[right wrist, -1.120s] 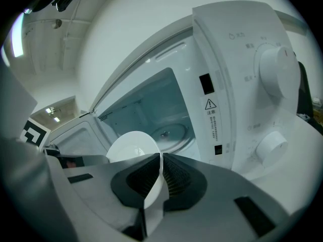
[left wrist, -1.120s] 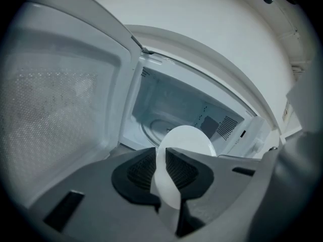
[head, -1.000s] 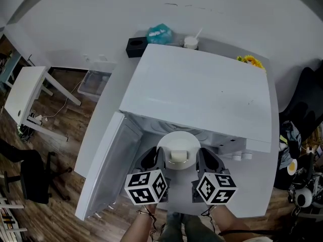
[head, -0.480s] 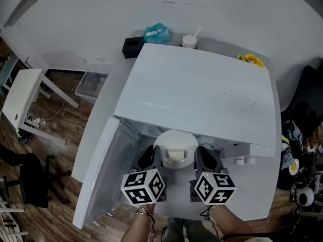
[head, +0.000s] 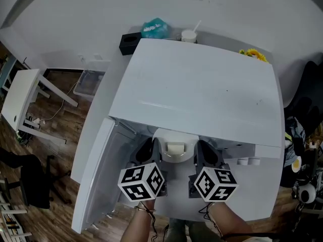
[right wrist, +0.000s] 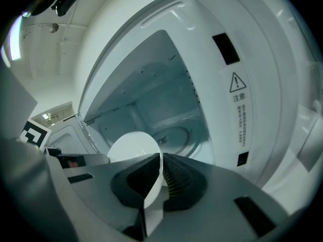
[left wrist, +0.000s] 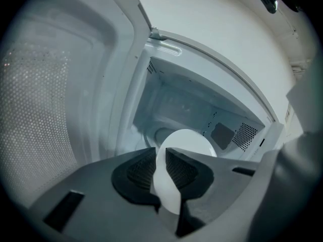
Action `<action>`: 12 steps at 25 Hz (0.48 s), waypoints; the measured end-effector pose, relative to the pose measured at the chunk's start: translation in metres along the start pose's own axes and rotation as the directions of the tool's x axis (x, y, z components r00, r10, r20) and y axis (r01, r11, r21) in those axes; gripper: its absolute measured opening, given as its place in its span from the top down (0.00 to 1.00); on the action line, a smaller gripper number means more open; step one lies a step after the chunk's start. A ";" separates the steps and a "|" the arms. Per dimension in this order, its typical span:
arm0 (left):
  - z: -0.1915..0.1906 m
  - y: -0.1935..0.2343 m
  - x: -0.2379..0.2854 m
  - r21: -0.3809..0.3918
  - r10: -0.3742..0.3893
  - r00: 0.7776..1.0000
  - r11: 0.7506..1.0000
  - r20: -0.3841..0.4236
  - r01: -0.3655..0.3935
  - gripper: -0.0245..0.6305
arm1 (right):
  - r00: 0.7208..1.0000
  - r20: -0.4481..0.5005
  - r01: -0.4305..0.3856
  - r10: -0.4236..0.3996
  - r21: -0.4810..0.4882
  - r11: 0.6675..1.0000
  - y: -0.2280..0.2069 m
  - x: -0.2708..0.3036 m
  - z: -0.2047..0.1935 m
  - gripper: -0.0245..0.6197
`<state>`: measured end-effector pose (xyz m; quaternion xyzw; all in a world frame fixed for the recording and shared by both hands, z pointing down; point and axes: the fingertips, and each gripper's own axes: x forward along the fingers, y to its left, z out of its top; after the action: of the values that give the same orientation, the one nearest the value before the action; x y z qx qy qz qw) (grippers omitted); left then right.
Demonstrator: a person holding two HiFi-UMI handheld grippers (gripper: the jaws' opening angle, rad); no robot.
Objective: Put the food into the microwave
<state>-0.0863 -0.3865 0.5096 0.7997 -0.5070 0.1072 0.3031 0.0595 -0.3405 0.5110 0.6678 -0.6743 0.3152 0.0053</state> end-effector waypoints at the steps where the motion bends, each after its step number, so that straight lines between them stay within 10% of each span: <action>1: 0.002 0.000 0.002 0.000 0.000 1.000 1.000 0.005 0.000 0.87 | 1.000 0.007 0.003 -0.004 0.004 1.000 0.000 0.002 0.003 0.93; 12: 0.023 -0.001 0.025 0.007 -0.014 0.997 1.000 0.072 0.014 0.87 | 0.996 0.077 0.050 -0.049 -0.002 0.999 -0.001 0.019 0.025 0.93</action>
<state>-0.0770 -0.4186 0.5025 0.8075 -0.5117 0.0779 0.2828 0.0686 -0.3683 0.4994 0.6960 -0.6578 0.2876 -0.0115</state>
